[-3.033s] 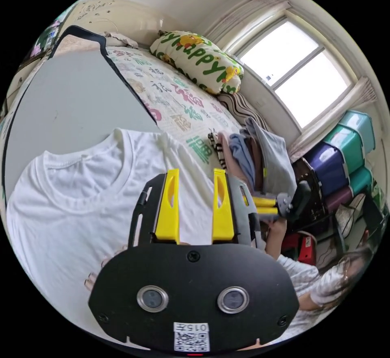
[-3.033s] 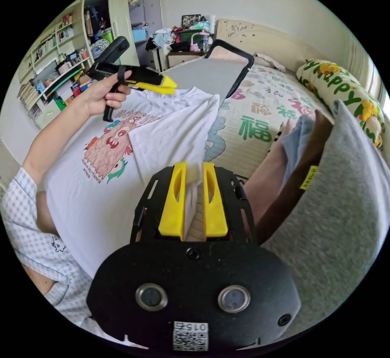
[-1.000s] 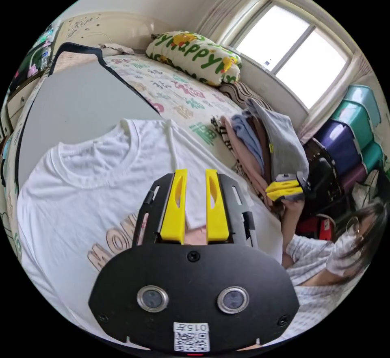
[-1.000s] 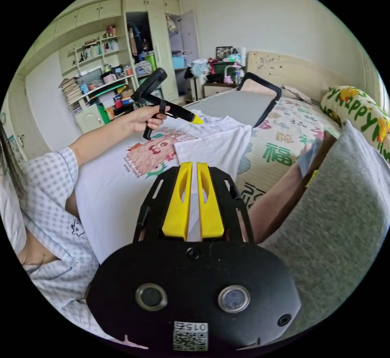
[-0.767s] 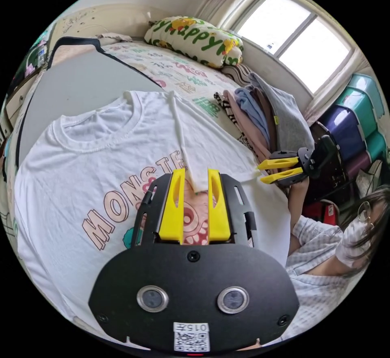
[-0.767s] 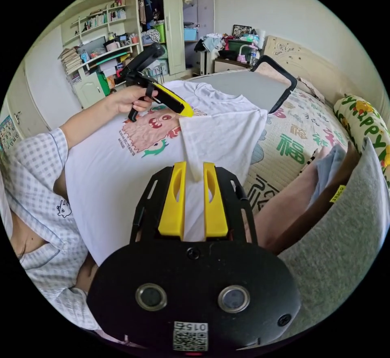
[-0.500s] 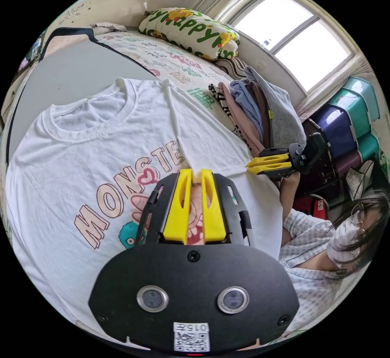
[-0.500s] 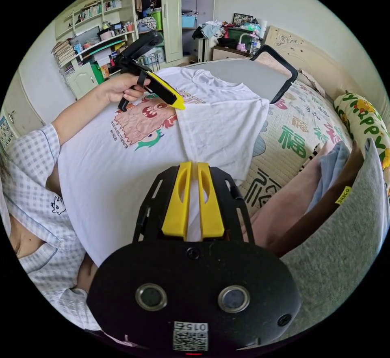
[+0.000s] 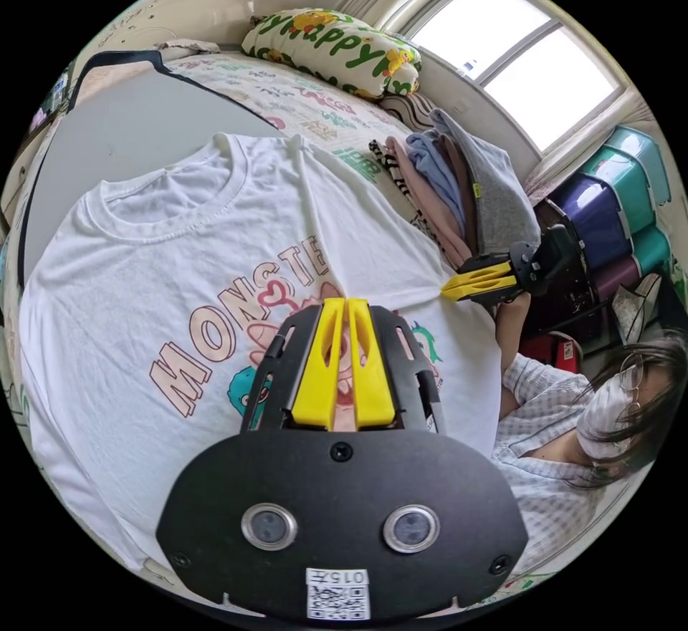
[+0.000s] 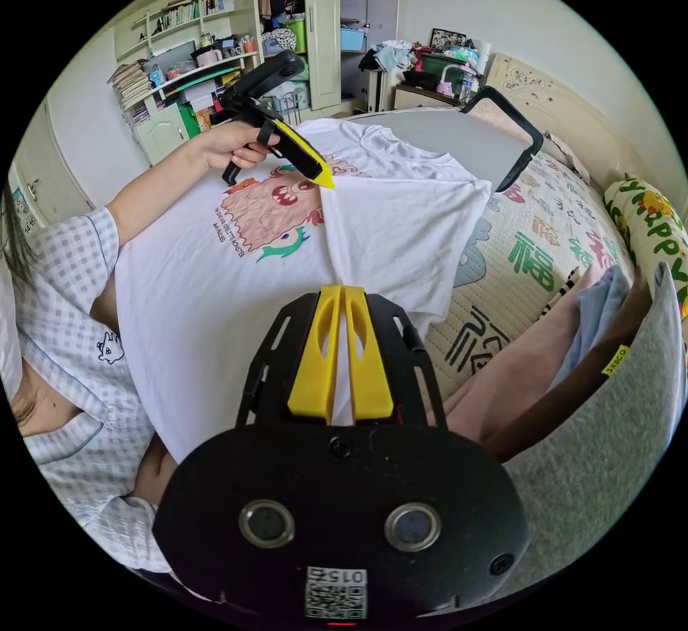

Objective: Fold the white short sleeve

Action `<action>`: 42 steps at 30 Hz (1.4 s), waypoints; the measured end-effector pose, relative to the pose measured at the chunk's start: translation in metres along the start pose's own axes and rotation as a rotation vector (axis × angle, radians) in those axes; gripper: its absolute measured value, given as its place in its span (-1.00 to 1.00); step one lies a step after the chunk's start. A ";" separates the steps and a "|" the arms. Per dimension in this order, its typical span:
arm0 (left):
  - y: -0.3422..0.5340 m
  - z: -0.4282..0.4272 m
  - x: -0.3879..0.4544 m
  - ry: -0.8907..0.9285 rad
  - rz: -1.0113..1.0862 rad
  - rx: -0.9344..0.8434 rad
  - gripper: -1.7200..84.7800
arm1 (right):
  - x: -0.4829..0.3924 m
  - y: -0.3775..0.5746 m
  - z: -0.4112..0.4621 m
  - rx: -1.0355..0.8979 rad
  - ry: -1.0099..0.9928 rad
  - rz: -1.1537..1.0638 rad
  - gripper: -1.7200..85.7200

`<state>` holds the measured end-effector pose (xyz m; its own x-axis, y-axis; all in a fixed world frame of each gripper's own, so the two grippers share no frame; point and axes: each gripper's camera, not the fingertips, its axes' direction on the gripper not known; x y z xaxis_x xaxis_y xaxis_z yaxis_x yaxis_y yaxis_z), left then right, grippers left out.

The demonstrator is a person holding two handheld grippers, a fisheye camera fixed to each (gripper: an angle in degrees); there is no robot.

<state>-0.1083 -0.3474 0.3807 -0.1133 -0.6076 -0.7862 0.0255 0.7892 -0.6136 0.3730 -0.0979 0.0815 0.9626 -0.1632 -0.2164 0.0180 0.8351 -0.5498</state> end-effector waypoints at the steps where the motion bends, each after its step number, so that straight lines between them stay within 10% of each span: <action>1: 0.000 -0.002 -0.001 0.010 -0.003 -0.001 -0.97 | -0.001 -0.001 -0.001 -0.002 -0.004 -0.004 -0.98; 13: 0.016 -0.059 -0.003 0.028 -0.011 0.032 -0.96 | -0.039 -0.029 -0.038 0.006 -0.088 -0.073 -0.98; 22: 0.091 -0.224 0.011 -0.044 -0.011 0.441 -0.97 | -0.132 -0.158 -0.046 0.061 -0.069 -0.189 -0.97; 30: 0.347 -0.316 -0.059 -0.401 -0.395 1.005 -0.96 | -0.230 -0.339 0.023 0.118 -0.035 -0.317 -0.98; 42: 0.364 -0.277 -0.085 -0.296 -0.310 0.723 -0.75 | -0.315 -0.574 0.227 -0.151 0.033 -0.284 -0.94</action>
<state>-0.3642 0.0162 0.2449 0.0425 -0.8655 -0.4992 0.6776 0.3921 -0.6222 0.1212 -0.4065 0.6477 0.9156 -0.3972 -0.0622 0.2416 0.6671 -0.7047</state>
